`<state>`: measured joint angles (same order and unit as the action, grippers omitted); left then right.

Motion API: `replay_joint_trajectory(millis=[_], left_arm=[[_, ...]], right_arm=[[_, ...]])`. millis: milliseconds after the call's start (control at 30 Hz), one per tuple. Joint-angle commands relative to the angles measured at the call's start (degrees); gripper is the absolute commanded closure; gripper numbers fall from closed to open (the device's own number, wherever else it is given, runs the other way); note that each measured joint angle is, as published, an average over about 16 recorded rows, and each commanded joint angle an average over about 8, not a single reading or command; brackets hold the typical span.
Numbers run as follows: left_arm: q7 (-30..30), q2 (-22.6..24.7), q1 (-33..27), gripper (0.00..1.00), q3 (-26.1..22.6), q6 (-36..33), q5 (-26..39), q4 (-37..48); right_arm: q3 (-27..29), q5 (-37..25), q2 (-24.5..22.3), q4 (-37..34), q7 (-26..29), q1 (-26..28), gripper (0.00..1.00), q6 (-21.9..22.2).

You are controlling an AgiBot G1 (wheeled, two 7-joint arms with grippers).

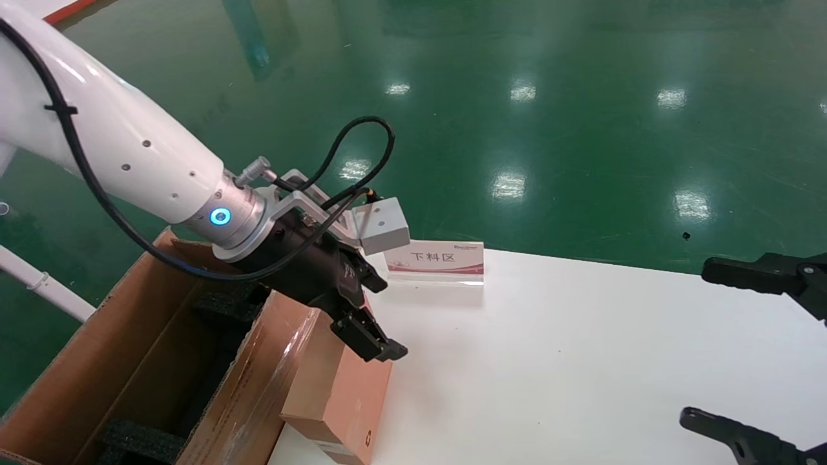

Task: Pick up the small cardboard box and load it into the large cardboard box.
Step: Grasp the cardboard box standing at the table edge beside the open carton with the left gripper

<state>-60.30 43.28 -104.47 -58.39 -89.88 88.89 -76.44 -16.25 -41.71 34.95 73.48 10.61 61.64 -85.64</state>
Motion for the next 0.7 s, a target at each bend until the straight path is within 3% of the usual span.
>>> replay_joint_trajectory(millis=[33, 467, 700], left_arm=[[-1.8, 0.3, -1.1, 0.0, -1.9, 0.2, 0.6, 0.0], [-8.6, 1.2, -6.6, 0.0, -8.1, 0.3, 5.9, -0.2], [-11.7, 2.2, -8.7, 0.0, -11.5, 0.5, 5.2, -0.5]], right_arm=[[0.0, 0.0, 0.0, 0.0, 0.0, 0.0, 0.0, 0.0], [-0.1, 0.0, 0.0, 0.0, 0.0, 0.0, 0.0, 0.0], [-0.1, 0.1, 0.0, 0.0, 0.0, 0.0, 0.0, 0.0]])
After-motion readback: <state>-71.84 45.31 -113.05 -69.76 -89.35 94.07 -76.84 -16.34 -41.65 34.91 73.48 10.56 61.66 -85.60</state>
